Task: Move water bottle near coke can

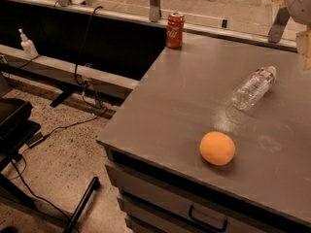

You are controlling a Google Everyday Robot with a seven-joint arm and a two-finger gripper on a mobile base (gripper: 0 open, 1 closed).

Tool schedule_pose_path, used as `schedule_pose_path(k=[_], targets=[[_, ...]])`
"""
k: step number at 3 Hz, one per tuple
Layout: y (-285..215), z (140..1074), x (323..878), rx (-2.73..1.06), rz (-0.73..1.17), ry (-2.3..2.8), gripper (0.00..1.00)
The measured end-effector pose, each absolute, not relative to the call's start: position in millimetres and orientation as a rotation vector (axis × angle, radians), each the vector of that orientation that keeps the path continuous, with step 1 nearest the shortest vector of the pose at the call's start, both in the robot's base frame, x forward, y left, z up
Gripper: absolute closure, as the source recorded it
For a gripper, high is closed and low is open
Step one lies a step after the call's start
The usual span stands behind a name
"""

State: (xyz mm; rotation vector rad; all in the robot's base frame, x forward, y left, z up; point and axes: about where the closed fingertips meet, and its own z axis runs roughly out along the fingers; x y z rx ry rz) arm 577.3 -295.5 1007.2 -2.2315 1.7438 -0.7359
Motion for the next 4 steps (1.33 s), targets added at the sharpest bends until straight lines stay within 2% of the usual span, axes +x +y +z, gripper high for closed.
schedule_pose_path(k=[1,2,4], targets=[[-329,993,584,-2.381,-0.718,1.657,0.0],[-331,953,585,-2.566,-0.509,1.475,0.0],[-328,947,591,-2.611,-0.559,1.439,0.0]])
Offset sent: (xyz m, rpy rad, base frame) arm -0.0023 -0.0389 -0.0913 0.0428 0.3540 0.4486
